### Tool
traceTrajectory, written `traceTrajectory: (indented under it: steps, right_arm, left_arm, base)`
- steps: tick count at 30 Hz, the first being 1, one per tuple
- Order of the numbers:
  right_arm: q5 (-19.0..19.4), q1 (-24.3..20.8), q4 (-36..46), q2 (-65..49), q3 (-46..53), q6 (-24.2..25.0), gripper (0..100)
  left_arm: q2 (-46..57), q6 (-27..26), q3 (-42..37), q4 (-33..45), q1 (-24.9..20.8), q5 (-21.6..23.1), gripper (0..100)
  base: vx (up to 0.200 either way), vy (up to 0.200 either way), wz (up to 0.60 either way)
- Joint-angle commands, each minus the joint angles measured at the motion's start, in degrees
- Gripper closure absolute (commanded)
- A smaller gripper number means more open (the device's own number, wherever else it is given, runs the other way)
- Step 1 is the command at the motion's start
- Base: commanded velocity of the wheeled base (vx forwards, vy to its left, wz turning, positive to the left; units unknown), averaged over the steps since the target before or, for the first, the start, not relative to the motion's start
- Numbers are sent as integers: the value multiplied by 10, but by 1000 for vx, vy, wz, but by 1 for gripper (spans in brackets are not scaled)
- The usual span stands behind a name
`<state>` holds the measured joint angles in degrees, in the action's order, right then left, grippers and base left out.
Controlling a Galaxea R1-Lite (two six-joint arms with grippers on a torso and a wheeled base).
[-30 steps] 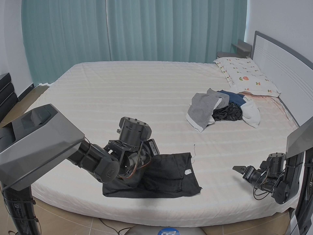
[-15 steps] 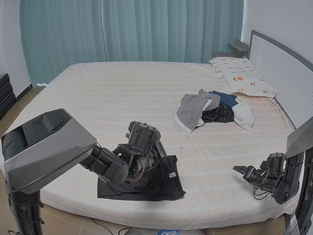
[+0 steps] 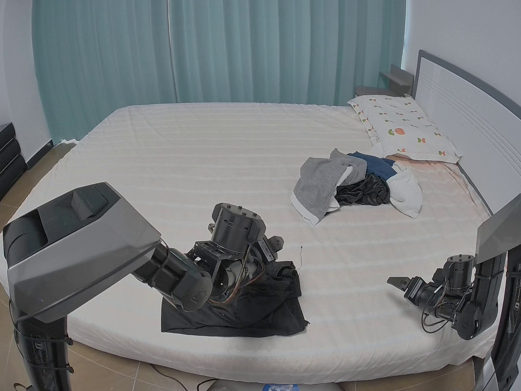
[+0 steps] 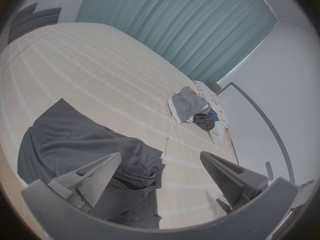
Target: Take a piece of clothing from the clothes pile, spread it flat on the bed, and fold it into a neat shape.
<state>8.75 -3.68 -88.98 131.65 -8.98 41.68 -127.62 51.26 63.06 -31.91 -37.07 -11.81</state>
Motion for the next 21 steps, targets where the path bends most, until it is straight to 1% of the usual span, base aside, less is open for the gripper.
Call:
traceTrajectory:
  steps: [1,2,3,4,5,6,8,10,12,13,16,19,21]
  right_arm:
    - [0,0,-7,0,0,0,0]
    - [0,0,-7,0,0,0,0]
    - [0,0,-7,0,0,0,0]
    - [0,0,-7,0,0,0,0]
    - [0,0,-7,1,0,0,0]
    - [0,0,-7,1,0,0,0]
    - [0,0,-7,1,1,0,0]
    - [1,0,-7,1,4,0,0]
    - [1,-1,-7,1,4,0,0]
    - [1,-1,-7,1,4,-1,0]
    - [1,-4,-7,4,2,-2,0]
    - [1,-6,-7,5,0,-2,0]
    - [1,-6,-7,10,-1,-2,0]
  left_arm:
    - [18,2,-44,-1,25,2,0]
    - [19,2,-49,-2,28,2,0]
    - [28,2,-71,-2,41,5,0]
    - [28,2,-71,-2,41,5,0]
    - [33,2,-97,-3,60,10,0]
    - [35,3,-111,-3,67,14,0]
    - [37,18,-134,-3,78,21,0]
    - [39,46,-150,-10,84,23,0]
    - [45,74,-167,-25,90,28,0]
    - [47,80,-174,-31,93,31,0]
    - [49,83,-198,-39,119,61,0]
    - [40,85,-213,-39,144,94,0]
    - [35,83,-209,-39,155,93,0]
  base:
    - [0,0,0]
    - [0,0,0]
    - [0,0,0]
    - [0,0,0]
    - [0,0,0]
    - [0,0,0]
    - [0,0,0]
    - [0,0,0]
    - [-200,0,0]
    - [-200,0,0]
    - [-200,0,0]
    - [0,0,0]
    - [0,0,0]
